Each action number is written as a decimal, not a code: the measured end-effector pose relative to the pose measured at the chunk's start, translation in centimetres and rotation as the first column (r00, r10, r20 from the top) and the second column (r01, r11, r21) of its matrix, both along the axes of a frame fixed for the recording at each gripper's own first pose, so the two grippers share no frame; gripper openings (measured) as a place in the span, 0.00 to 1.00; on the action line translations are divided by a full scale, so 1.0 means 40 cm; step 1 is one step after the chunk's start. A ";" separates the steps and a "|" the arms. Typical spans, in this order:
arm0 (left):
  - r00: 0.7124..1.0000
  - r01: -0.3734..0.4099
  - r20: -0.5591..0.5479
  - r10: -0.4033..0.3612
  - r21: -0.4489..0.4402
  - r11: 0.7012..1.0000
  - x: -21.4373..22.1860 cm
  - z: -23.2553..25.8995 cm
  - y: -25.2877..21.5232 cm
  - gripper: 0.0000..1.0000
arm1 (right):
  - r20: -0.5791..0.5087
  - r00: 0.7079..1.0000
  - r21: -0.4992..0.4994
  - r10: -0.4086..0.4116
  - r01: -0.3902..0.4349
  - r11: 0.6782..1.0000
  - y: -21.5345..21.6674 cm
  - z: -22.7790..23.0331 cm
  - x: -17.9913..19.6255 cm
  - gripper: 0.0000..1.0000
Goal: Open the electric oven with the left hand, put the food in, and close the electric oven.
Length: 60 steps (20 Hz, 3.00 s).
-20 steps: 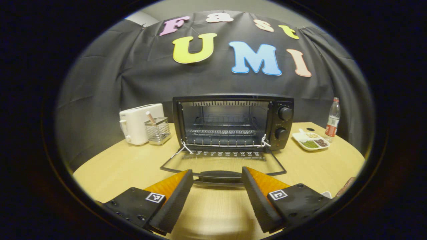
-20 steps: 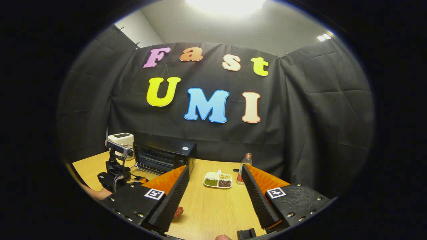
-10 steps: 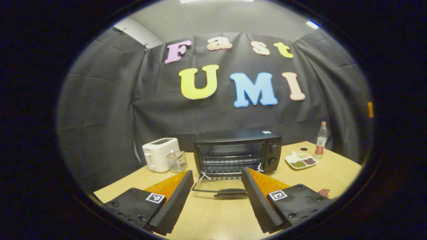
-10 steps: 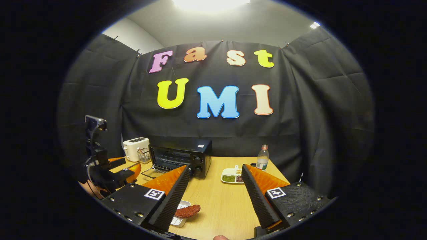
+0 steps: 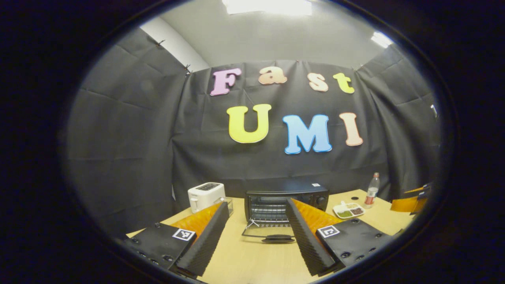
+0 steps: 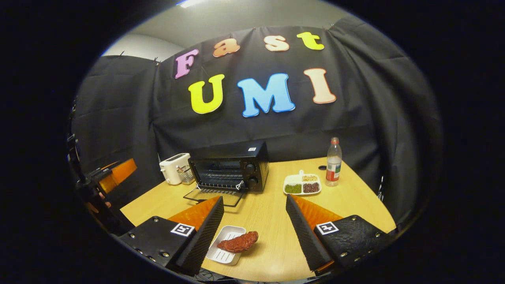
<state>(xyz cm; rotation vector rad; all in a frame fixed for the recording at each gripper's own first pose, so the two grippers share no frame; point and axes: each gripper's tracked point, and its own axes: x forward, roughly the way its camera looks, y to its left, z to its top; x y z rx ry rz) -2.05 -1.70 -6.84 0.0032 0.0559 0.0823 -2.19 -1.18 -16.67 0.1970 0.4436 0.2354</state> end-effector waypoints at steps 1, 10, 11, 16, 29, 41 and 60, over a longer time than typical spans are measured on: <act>1.000 -0.007 0.007 0.007 0.009 1.000 -0.011 0.010 0.007 1.00 | -0.036 0.999 0.024 0.002 -0.001 1.000 0.007 -0.025 -0.002 0.96; 1.000 -0.018 0.023 0.017 0.041 0.999 -0.042 0.048 0.023 1.00 | -0.310 0.950 0.197 0.027 0.036 0.980 0.049 -0.209 -0.002 0.98; 1.000 -0.014 0.023 0.013 0.048 0.999 -0.041 0.050 0.024 1.00 | -0.330 0.943 0.209 0.028 0.044 0.977 0.056 -0.227 -0.002 0.98; 1.000 -0.004 0.007 0.004 0.071 0.998 -0.032 0.046 0.026 1.00 | -0.447 0.893 0.306 0.046 0.105 0.946 0.077 -0.314 -0.014 0.98; 1.000 0.010 -0.026 -0.009 0.044 0.999 0.014 0.011 0.023 1.00 | -0.567 0.816 0.491 0.116 0.221 0.843 0.170 -0.388 -0.027 0.47; 1.000 0.002 -0.005 -0.002 0.000 1.000 0.076 0.011 0.061 0.97 | -0.491 0.861 0.506 0.133 0.158 0.848 0.176 -0.204 0.047 0.10; 1.000 0.004 -0.020 -0.004 -0.013 1.000 0.224 -0.027 0.248 1.00 | -0.373 0.927 0.617 0.016 0.235 0.751 0.388 -0.109 0.354 0.10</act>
